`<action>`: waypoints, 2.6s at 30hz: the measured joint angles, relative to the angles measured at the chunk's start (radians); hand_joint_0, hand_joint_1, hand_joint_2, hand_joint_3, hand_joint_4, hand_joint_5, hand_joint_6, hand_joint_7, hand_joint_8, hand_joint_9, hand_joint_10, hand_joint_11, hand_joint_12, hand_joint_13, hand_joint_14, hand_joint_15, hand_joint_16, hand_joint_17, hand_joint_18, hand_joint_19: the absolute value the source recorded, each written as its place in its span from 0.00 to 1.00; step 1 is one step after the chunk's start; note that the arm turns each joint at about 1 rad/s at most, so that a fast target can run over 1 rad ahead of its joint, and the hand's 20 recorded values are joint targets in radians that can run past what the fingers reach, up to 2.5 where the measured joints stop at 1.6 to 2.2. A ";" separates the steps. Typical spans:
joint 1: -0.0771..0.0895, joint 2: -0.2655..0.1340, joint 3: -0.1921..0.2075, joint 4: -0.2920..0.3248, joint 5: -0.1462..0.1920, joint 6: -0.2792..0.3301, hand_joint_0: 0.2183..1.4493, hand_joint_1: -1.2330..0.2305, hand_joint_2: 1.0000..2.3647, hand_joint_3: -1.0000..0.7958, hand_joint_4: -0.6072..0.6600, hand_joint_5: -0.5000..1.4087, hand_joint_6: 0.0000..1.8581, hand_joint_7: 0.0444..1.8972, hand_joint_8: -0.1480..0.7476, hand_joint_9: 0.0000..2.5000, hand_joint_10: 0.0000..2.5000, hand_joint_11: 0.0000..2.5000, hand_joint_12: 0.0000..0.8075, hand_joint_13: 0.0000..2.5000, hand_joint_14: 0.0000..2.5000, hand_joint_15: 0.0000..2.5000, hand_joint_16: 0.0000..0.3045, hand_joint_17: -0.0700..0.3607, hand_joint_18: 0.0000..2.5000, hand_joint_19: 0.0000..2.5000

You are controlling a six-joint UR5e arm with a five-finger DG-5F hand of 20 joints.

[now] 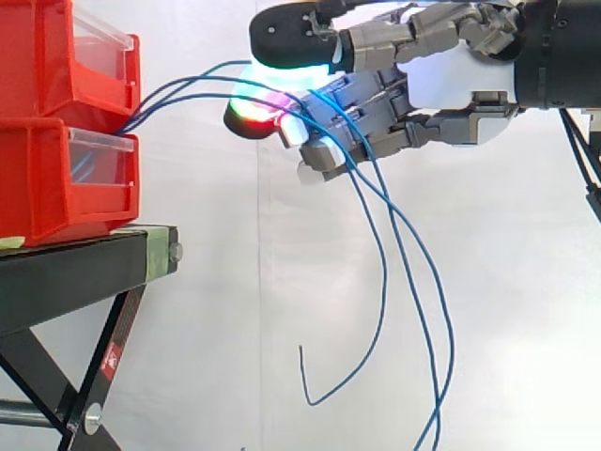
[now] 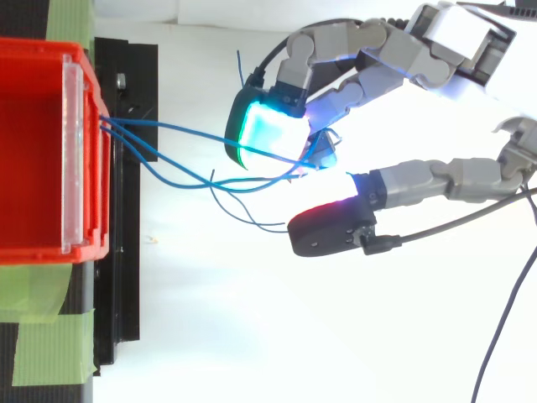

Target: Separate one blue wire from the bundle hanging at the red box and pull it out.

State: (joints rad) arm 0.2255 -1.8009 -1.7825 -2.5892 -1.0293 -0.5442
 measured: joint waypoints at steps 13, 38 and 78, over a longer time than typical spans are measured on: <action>0.000 0.000 0.000 -0.002 0.000 0.000 0.32 0.39 0.01 0.35 0.67 0.18 0.39 0.65 0.56 0.36 0.01 0.41 0.47 0.41 0.01 0.58 0.16 0.42 0.21 0.28; 0.000 0.000 0.000 -0.001 0.000 -0.002 0.31 0.32 0.02 0.49 0.65 0.17 0.44 0.65 0.56 0.39 0.01 0.43 0.47 0.43 0.01 0.58 0.16 0.42 0.23 0.28; 0.000 0.000 0.000 0.000 0.000 0.000 0.30 0.28 0.01 0.41 0.65 0.15 0.43 0.64 0.54 0.28 0.01 0.40 0.49 0.36 0.01 0.56 0.17 0.44 0.19 0.28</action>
State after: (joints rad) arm 0.2255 -1.8009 -1.7825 -2.5894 -1.0293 -0.5446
